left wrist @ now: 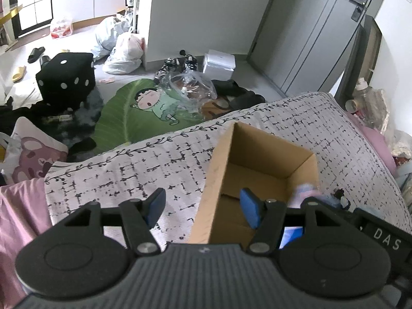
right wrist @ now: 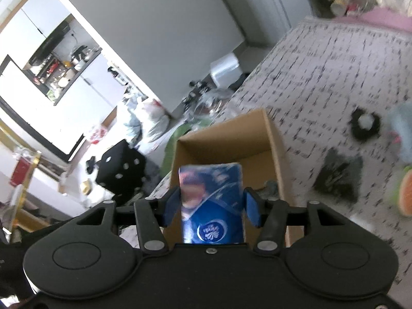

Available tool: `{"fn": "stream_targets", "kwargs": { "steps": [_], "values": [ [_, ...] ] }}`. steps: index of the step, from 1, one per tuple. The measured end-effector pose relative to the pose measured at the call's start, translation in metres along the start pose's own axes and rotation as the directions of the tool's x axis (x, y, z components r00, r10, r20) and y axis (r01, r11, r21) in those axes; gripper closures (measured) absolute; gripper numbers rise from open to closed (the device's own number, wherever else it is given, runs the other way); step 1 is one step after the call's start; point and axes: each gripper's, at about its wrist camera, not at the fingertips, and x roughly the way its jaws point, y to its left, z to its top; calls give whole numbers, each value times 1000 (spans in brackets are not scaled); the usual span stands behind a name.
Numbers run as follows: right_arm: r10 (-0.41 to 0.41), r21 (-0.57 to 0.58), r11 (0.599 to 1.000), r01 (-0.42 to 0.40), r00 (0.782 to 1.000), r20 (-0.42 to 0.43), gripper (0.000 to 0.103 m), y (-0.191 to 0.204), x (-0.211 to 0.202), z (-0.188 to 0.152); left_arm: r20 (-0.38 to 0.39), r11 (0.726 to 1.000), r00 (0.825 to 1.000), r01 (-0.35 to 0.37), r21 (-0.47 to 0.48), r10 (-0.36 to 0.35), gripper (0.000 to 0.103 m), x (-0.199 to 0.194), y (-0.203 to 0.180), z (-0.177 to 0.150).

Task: Organize soft objects
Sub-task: 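Open the right gripper to drop the tissue pack into the box, then grasp the white plastic bag with the left gripper while the right gripper grasps the orange burger plush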

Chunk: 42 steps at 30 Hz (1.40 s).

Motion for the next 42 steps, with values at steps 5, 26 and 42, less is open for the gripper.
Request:
{"fn": "stream_targets", "kwargs": {
  "steps": [5, 26, 42],
  "values": [
    [-10, -4, 1000, 11, 999, 33, 25, -2, -16, -1, 16, 1000, 1000, -5, 0, 5, 41, -9, -2, -2],
    [-50, -23, 998, 53, 991, 122, 0, -42, -82, 2, 44, 999, 999, 7, 51, -9, 5, -44, -49, -18],
    [-96, 29, 995, 92, 979, 178, 0, -99, -128, 0, 41, 993, 998, 44, 108, -48, 0, -55, -101, -41]
  ]
}}
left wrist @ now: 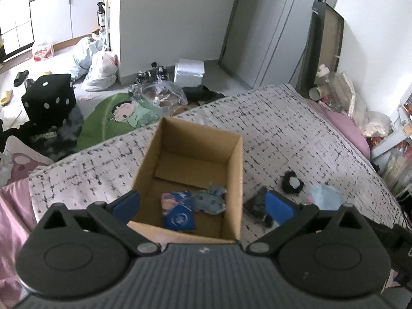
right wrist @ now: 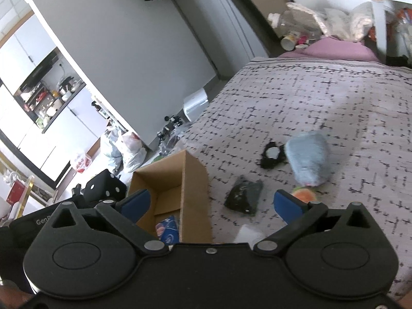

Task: Organize soft objects
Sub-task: 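Grasp the white plastic bag with the left gripper while the right gripper grasps the orange burger plush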

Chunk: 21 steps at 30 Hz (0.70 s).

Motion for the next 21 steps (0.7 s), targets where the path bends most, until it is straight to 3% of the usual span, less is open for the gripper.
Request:
{"fn": "stream_targets", "kwargs": {
  "steps": [21],
  "values": [
    [-35, -5, 999, 36, 999, 17, 0, -75, -27, 24, -23, 998, 999, 37, 53, -35, 0, 9, -70, -25]
  ]
}}
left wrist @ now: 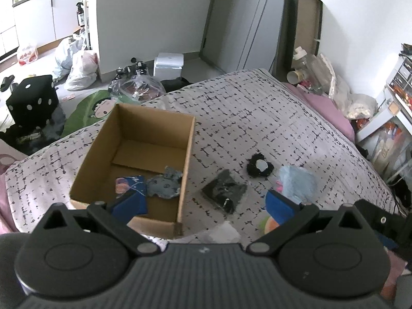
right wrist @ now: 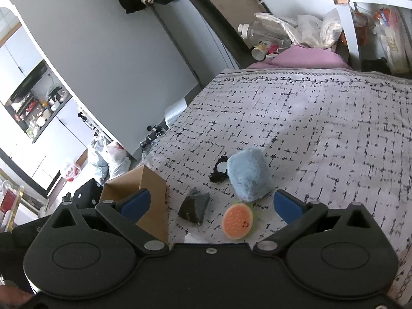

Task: Organize soft objects
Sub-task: 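Grasp the white plastic bag with the left gripper while the right gripper grasps the orange burger plush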

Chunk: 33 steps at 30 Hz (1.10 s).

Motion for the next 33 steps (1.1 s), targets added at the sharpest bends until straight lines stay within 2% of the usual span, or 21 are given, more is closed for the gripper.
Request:
{"fn": "stream_targets", "kwargs": {
  "steps": [15, 22, 28, 30, 33],
  "values": [
    [31, -21, 999, -33, 994, -110, 0, -31, 26, 14, -11, 1000, 1000, 3, 6, -3, 1, 20, -29, -2],
    [67, 79, 995, -53, 978, -197, 7, -46, 52, 6, -66, 1000, 998, 16, -7, -17, 4, 44, -37, -11],
    [94, 159, 986, -53, 961, -261, 10, -58, 73, 1, -128, 999, 991, 22, -45, -28, 15, 70, -39, -23],
    [92, 161, 986, -48, 956, -277, 11, -58, 79, 0, -162, 997, 986, 12, -78, -24, 22, 81, -37, -29],
    [76, 151, 988, -32, 952, -296, 11, -59, 88, -2, -208, 994, 978, -1, -110, -22, 26, 96, -35, -37]
  ]
}}
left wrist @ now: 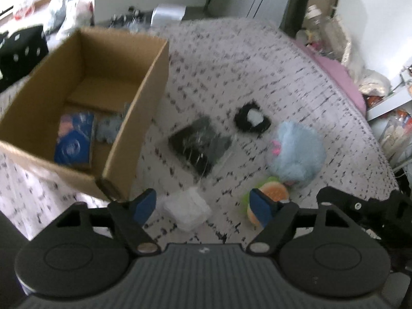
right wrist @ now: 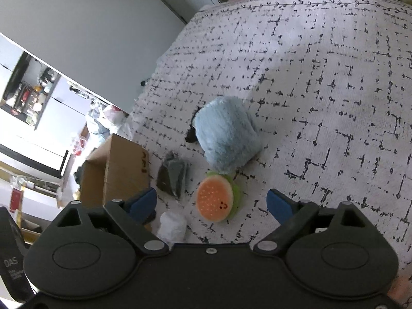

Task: Organize soft objects
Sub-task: 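Grasp the white plastic bag with the left gripper while the right gripper grasps the orange burger plush, then lift and carry the white bag and burger plush over the cardboard box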

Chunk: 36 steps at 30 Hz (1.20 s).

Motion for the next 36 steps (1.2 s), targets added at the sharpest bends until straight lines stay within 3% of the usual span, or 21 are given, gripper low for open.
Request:
{"fn": "stream_targets", "kwargs": {
  "steps": [10, 17, 19, 21, 23, 25, 28, 36],
  "values": [
    [-25, 34, 999, 27, 998, -51, 16, -3, 30, 6, -68, 998, 996, -53, -16, 52, 26, 39, 4, -10],
    [-43, 10, 999, 44, 994, -97, 16, -3, 55, 11, -53, 996, 995, -83, -18, 82, 26, 54, 5, -12],
    [-56, 1, 998, 56, 993, -109, 18, -3, 62, 11, -51, 996, 996, -78, -34, 77, 31, 56, 5, -13],
    [-63, -16, 998, 62, 992, -110, 25, -2, 66, 11, -49, 996, 995, -85, -39, 83, 46, 59, 4, -13],
    [-77, -40, 997, 73, 990, -115, 28, -1, 71, 11, -40, 995, 995, -90, -32, 88, 55, 60, 1, -13],
    [-84, -64, 995, 78, 990, -113, 36, 1, 72, 9, -32, 996, 997, -77, -34, 76, 55, 59, 1, -14],
    [-83, -97, 993, 70, 988, -130, 63, 4, 74, 6, -18, 997, 997, -74, -36, 73, 56, 55, 1, -14],
    [-91, -150, 986, 76, 991, -98, 70, 11, 60, -1, 13, 998, 998, -57, -33, 57, 56, 31, 2, -14]
  ]
}}
